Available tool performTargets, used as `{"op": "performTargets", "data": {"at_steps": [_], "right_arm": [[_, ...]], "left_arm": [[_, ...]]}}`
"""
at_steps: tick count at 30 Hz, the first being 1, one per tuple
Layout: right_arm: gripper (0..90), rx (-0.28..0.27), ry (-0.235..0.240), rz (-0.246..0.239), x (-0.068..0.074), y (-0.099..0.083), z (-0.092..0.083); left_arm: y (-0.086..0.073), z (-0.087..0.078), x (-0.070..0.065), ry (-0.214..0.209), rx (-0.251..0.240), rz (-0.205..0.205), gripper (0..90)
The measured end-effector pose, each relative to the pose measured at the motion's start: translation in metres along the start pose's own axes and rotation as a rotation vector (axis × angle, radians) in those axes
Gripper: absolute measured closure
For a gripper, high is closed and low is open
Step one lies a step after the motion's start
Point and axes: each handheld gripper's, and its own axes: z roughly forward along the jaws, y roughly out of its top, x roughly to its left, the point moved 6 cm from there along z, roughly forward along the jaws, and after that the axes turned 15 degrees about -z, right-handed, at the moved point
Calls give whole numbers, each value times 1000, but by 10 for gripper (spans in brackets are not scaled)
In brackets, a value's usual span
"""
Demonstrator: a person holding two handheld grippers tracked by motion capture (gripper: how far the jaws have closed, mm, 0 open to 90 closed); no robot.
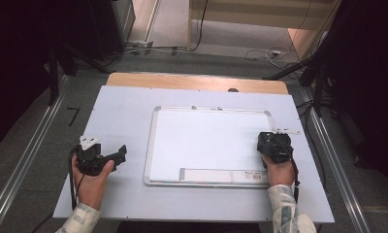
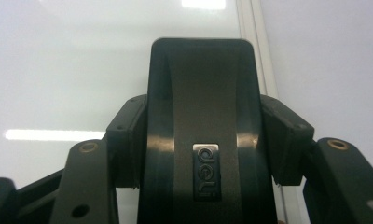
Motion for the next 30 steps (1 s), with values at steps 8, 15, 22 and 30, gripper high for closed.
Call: {"op": "performTargets", "data": {"at_steps": [8,15,22,30], "right_arm": [[280,-23,8,-7,-1,3,-4],[192,-60,27,2,-2,9,-11],[181,-160,107,-23,4,18,-32],[178,-178,132,-42,8,19,-43]], "left_arm": [[-1,1,0,1,6,-1,47],[0,0,2,3,3,-3,46],[0,0,2,5,3,-4,47],[0,-1,3,9,0,-10,46]]}}
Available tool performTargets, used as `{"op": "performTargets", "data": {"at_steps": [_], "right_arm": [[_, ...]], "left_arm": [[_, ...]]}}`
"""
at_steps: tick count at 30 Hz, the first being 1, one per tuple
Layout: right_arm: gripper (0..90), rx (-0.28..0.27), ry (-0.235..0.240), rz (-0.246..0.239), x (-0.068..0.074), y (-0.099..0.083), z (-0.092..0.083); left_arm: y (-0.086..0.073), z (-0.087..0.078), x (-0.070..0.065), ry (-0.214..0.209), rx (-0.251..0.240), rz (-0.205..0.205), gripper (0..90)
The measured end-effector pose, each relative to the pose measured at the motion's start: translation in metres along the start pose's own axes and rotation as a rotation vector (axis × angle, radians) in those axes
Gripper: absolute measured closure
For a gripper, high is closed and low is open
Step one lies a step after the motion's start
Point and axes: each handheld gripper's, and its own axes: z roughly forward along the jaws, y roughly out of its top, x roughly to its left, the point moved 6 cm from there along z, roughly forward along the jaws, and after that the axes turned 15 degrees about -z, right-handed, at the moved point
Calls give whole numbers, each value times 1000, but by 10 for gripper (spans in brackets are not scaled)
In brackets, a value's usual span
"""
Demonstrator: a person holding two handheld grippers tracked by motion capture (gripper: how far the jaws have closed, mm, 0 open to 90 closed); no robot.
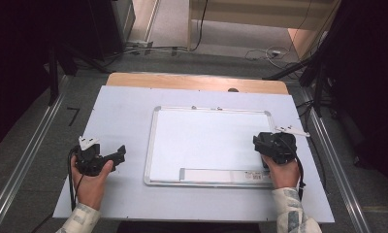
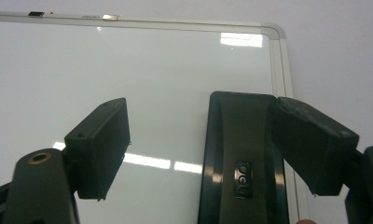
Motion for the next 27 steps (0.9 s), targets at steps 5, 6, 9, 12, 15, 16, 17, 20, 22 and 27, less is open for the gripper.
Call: {"op": "performTargets", "data": {"at_steps": [5,6,9,12,15,16,17,20,22,27], "right_arm": [[177,0,-2,-30,-5,-4,-12],[177,0,-6,-45,-7,-6,-15],[178,-3,-18,-48,-16,-14,-26],[179,1,-34,-30,-29,-25,-34],[180,5,-54,-16,-43,-36,-41],[180,5,-55,-9,-47,-38,-43],[180,5,-56,-2,-51,-41,-44],[182,17,-71,3,-60,-49,-47],[184,23,-78,11,-65,-54,-47],[184,37,-96,33,-76,-61,-48]], "left_arm": [[0,-1,2,3,-2,-4,47],[1,-2,2,3,-3,-5,46],[0,-3,4,7,-2,-5,46],[0,-5,7,14,-2,-9,47],[0,-7,11,24,-3,-4,47],[-1,-7,13,31,-1,5,46],[-2,-7,15,37,3,13,46],[-3,-10,23,59,6,21,46],[-1,-11,30,73,-4,8,46],[2,-12,41,94,-6,-15,46]]}}
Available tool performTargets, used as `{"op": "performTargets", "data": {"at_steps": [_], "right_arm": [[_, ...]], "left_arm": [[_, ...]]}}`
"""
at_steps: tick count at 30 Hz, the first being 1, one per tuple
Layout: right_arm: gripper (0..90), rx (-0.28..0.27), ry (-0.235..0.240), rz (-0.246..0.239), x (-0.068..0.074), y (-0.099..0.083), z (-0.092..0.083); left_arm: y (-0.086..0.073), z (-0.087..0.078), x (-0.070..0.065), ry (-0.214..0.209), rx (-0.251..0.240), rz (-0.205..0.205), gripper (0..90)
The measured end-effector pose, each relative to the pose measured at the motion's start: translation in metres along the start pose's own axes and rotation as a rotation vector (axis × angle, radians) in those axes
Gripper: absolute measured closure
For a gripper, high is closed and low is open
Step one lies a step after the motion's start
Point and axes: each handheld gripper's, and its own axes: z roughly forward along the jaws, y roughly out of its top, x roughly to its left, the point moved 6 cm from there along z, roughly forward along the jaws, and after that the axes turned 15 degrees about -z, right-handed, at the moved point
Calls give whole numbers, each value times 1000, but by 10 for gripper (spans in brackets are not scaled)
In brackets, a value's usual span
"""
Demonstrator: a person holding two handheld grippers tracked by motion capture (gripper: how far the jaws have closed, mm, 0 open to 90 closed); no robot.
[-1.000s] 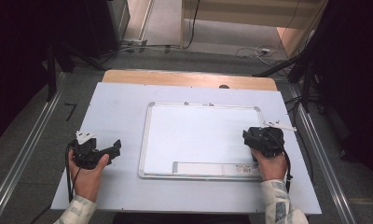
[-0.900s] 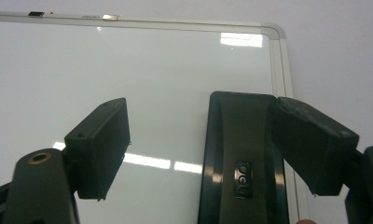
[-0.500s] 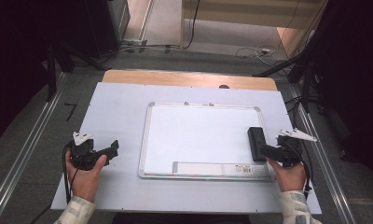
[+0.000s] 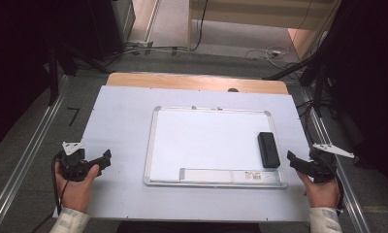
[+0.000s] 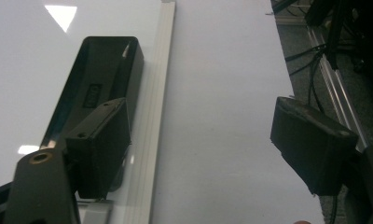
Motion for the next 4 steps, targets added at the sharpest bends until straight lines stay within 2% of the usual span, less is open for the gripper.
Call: {"op": "performTargets", "data": {"at_steps": [4], "right_arm": [[184,1,-14,13,-7,-4,-2]], "left_arm": [[-1,1,1,5,5,-5,46]]}}
